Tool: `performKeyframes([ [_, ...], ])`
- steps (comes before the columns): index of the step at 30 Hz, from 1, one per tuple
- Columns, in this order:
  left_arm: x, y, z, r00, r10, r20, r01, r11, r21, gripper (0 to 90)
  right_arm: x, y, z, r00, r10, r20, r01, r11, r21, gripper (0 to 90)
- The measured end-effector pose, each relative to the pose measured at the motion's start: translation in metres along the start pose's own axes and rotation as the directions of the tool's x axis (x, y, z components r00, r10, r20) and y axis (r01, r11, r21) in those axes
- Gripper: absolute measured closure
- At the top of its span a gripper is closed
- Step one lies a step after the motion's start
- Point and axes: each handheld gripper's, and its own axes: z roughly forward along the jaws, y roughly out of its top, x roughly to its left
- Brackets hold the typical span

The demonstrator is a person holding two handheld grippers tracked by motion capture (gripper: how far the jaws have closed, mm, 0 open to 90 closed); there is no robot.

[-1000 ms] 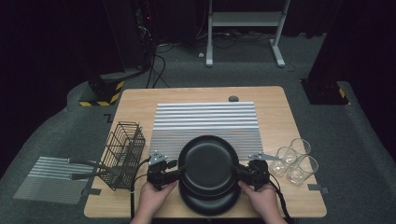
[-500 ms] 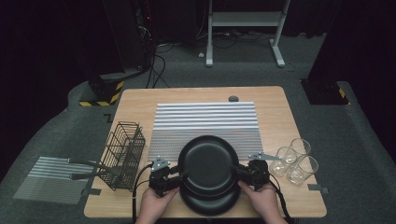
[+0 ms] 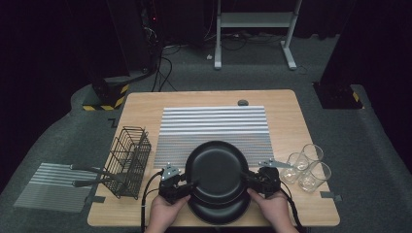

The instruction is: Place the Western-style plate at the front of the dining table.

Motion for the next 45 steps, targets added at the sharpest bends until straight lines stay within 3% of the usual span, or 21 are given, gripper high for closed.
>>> performKeyframes([
  [20,0.003,0.011,0.007,0.9995,0.01,-0.031,-0.011,0.9997,-0.023,53.0,-0.003,0.012,0.005,0.9998,0.017,0.013,-0.017,0.9998,0.006,68.1],
  [24,0.008,0.014,0.013,0.9996,-0.01,-0.025,0.009,0.9989,-0.047,53.7,-0.007,0.019,0.007,0.9993,0.038,-0.001,-0.038,0.9993,0.004,69.2],
  [27,0.009,0.013,0.014,0.9996,-0.019,-0.019,0.018,0.9979,-0.062,53.9,-0.009,0.023,0.009,0.9997,0.024,0.005,-0.024,0.9997,-0.008,69.9],
  [35,0.014,0.009,0.015,1.0,-0.006,0.002,0.006,0.9955,-0.095,54.3,-0.015,0.024,0.011,0.9992,0.027,-0.03,-0.028,0.9993,-0.023,70.1],
  [45,0.011,0.006,0.016,0.9998,-0.012,-0.018,0.01,0.9936,-0.113,55.2,-0.011,0.022,0.011,0.9999,-0.002,-0.012,0.001,0.9998,-0.018,67.4],
])
